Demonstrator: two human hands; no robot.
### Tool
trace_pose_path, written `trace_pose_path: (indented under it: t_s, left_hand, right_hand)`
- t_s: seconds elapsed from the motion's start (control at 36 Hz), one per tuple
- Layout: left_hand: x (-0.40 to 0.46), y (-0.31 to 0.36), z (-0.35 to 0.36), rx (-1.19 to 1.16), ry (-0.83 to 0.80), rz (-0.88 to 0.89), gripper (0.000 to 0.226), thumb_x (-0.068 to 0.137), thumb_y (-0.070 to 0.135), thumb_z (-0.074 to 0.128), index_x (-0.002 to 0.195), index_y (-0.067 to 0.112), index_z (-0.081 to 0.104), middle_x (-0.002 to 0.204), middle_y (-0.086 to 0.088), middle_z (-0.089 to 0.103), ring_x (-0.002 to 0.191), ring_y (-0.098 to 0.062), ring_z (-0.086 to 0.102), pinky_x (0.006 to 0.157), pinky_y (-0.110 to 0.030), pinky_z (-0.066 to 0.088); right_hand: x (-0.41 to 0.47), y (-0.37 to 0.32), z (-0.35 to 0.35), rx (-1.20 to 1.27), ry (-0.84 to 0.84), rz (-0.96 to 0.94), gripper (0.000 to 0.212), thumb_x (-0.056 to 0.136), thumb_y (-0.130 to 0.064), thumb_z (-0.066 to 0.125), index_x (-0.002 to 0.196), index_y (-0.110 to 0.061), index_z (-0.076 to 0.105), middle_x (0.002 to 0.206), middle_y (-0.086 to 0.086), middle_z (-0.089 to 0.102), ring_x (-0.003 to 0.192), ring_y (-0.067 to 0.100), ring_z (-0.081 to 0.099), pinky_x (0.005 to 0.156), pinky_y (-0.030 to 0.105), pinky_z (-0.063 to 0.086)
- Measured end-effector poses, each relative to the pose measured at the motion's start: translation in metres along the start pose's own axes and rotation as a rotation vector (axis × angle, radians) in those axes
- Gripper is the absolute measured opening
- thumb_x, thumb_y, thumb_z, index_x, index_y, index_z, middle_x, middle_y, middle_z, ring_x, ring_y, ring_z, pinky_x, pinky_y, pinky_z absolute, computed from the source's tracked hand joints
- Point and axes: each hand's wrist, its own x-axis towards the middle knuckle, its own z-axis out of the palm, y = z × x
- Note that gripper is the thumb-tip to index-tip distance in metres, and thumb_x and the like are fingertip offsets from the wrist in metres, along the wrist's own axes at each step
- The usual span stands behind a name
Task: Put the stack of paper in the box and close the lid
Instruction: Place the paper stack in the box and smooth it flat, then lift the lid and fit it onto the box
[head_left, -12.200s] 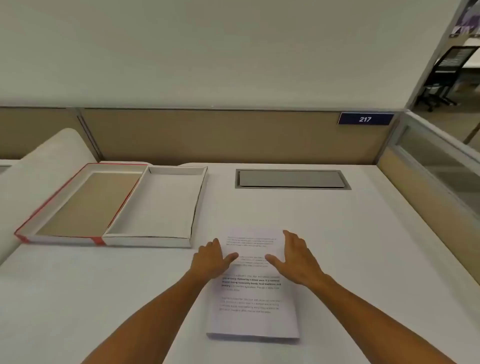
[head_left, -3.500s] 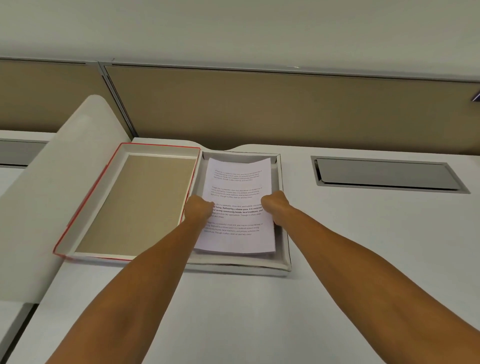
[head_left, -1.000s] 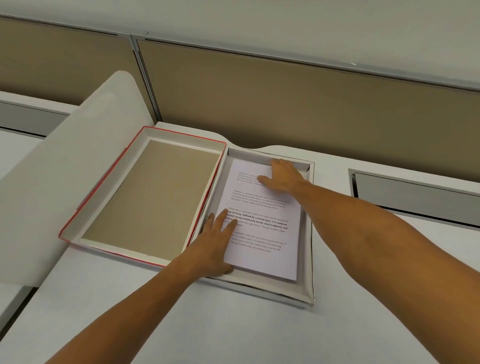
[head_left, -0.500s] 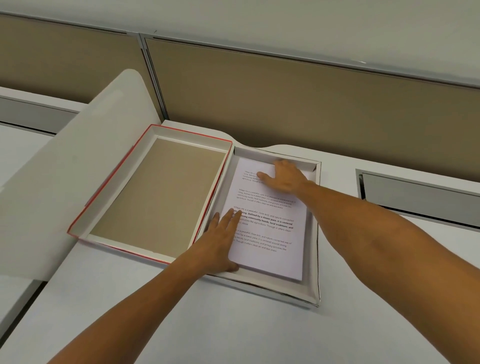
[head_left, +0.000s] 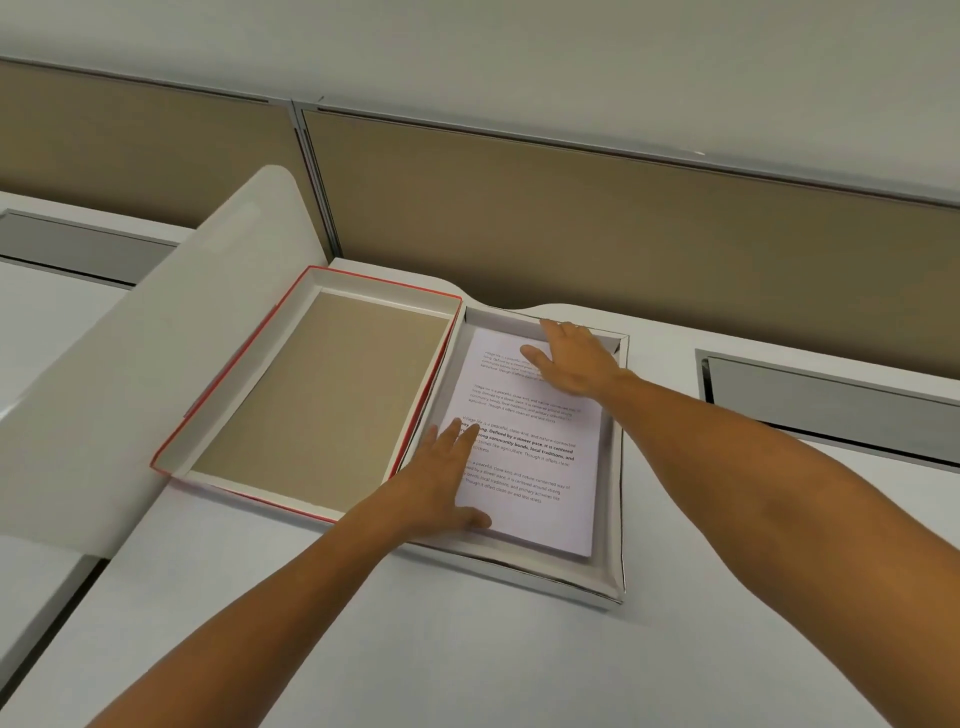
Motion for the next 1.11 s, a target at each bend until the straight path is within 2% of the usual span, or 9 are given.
trace_pose_path:
  t_s: [0.17,0.31,0.42,0.58,0.75,0.94,1.11]
  left_hand:
    - [-0.003,-0.001,0.005,-0.071,0.043,-0.113,0.105,0.085,0.047,0.068,0.155,0.021,-0.005,0.164,-0.004,-0.013,0.152,-0.028,0.003,0.12,-0.044,0.018]
    - [-0.003,-0.001,0.011,-0.119,0.07,-0.174,0.096,0.085,0.048,0.067,0.153,0.014,0.009,0.158,-0.008,0.021,0.142,-0.027,0.033,0.111,-0.041,0.036]
    - [-0.003,0.0,0.012,-0.156,0.08,-0.204,0.09,0.085,0.048,0.067,0.15,0.015,0.014,0.151,-0.007,0.032,0.134,-0.026,0.042,0.105,-0.04,0.043]
    - [-0.004,0.001,0.011,-0.166,0.092,-0.202,0.088,0.084,0.047,0.068,0.148,0.016,0.017,0.147,-0.007,0.037,0.129,-0.026,0.048,0.099,-0.038,0.047]
    - [-0.005,0.003,0.01,-0.163,0.14,-0.198,0.082,0.084,0.043,0.07,0.146,0.015,0.023,0.145,-0.007,0.041,0.128,-0.026,0.048,0.1,-0.038,0.047]
    - [-0.014,0.003,0.002,-0.196,0.4,-0.163,0.058,0.088,0.042,0.066,0.135,0.015,0.045,0.134,-0.006,0.06,0.118,-0.027,0.06,0.096,-0.039,0.049]
    - [-0.026,-0.007,-0.006,-0.365,0.625,-0.3,0.059,0.09,0.045,0.062,0.139,0.016,0.046,0.142,-0.008,0.053,0.127,-0.03,0.053,0.104,-0.044,0.044]
  right_hand:
    - [-0.022,-0.004,-0.004,0.057,-0.023,0.015,0.067,0.102,-0.053,0.037,0.153,-0.011,0.031,0.157,0.015,0.038,0.144,0.036,0.033,0.116,0.048,0.029]
    - [-0.039,-0.009,-0.009,0.16,-0.012,0.077,0.059,0.105,-0.039,0.041,0.154,-0.009,0.028,0.158,0.016,0.035,0.145,0.037,0.031,0.115,0.049,0.031]
    - [-0.052,-0.01,-0.011,0.322,0.048,0.176,0.057,0.105,-0.029,0.044,0.154,-0.008,0.026,0.157,0.018,0.035,0.142,0.037,0.036,0.112,0.046,0.035]
    - [-0.071,0.0,-0.01,0.428,0.076,0.268,0.061,0.104,-0.028,0.047,0.157,-0.012,0.02,0.162,0.013,0.029,0.146,0.036,0.033,0.115,0.046,0.034]
    - [-0.085,0.01,-0.017,0.455,0.101,0.307,0.062,0.103,-0.026,0.05,0.156,-0.011,0.021,0.16,0.015,0.032,0.144,0.036,0.036,0.113,0.046,0.037]
    - [-0.096,-0.009,-0.018,0.459,0.084,0.269,0.064,0.103,-0.03,0.05,0.156,-0.012,0.02,0.161,0.013,0.03,0.145,0.036,0.035,0.113,0.047,0.037]
    - [-0.103,-0.051,-0.011,0.486,0.038,0.182,0.065,0.102,-0.034,0.052,0.156,-0.015,0.021,0.161,0.011,0.032,0.144,0.034,0.037,0.111,0.046,0.039]
